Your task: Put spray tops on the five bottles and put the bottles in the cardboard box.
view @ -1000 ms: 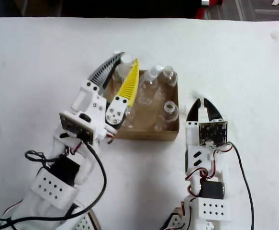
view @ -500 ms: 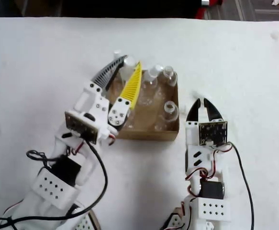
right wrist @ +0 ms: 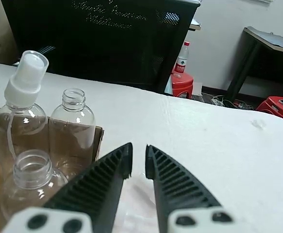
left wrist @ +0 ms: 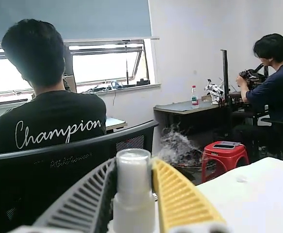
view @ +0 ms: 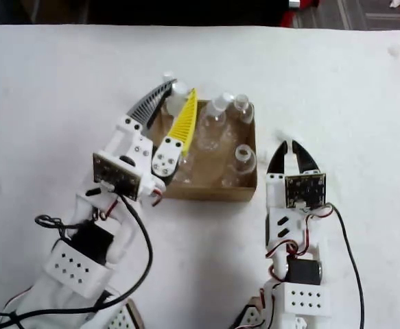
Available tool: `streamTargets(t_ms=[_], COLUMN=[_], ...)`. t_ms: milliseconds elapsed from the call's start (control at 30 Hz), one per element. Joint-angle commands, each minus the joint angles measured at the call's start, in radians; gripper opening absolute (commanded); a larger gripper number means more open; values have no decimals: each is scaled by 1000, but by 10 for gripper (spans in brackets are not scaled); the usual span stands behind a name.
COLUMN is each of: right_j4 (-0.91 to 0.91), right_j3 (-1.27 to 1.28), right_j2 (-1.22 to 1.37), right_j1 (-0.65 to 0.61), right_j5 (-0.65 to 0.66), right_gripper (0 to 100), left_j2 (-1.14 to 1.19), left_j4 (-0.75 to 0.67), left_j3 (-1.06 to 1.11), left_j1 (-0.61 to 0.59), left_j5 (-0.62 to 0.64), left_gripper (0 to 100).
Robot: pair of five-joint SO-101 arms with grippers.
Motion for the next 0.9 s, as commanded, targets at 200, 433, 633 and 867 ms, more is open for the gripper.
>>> streamTargets(t_ms=[200, 433, 633, 867], right_j4=[1, 2, 2, 2], right_j3=[11, 11, 11, 11], right_j2=[7, 7, 7, 7], right_j1=[-8, -8, -8, -7], right_j5=[12, 12, 12, 12], right_gripper=[39, 39, 39, 39], left_j2=[-12, -12, -12, -12], left_j4=[-8, -31, -209, -269], left_j3=[44, 92, 203, 292], left_j1=[-10, -8, -8, -8], left_j5=[-14, -8, -6, -3], left_gripper=[20, 20, 20, 20])
